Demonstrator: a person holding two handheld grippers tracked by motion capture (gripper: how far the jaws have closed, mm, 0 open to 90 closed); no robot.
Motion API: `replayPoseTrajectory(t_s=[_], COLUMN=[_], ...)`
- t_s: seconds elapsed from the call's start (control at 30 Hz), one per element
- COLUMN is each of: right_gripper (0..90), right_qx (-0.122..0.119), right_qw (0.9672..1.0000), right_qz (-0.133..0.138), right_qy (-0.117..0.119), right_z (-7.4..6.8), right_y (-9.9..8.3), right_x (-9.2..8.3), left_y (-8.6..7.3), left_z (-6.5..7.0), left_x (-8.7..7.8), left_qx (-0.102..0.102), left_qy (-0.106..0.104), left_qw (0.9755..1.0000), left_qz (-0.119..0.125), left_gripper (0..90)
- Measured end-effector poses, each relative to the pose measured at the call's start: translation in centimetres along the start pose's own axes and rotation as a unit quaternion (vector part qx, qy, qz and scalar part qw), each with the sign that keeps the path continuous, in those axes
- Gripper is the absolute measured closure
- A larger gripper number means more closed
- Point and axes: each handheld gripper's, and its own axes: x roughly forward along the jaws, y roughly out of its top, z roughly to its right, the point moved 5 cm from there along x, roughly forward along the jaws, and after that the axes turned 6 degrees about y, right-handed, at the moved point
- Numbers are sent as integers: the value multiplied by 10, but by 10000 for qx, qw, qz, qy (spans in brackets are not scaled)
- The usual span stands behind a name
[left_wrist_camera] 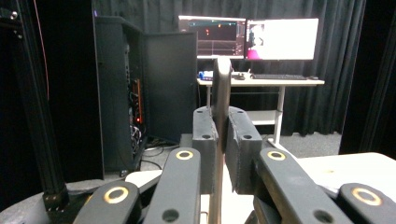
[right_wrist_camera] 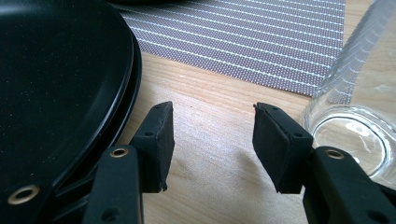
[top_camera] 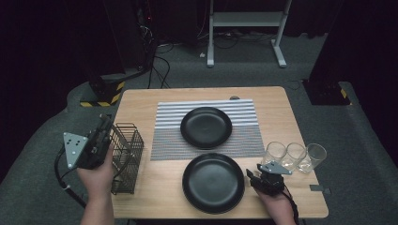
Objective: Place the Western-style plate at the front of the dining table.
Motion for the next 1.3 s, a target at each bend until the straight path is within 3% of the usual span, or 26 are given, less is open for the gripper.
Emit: replayPoseTrajectory(t_s=[0.67,1.3], right_gripper=[481,482], right_qx=[-22,-74], right_qw=[10000,10000], right_qz=[-37,-50], right_qy=[21,16], right_z=[-1,-2], right_y=[0,0], right_x=[1,1], left_y=[20,40], left_z=[5,13], left_x=[-2,-3], left_qx=[158,147], left_qy=[67,32], left_qw=[9997,9993], left_qz=[178,335], left_gripper=[830,830])
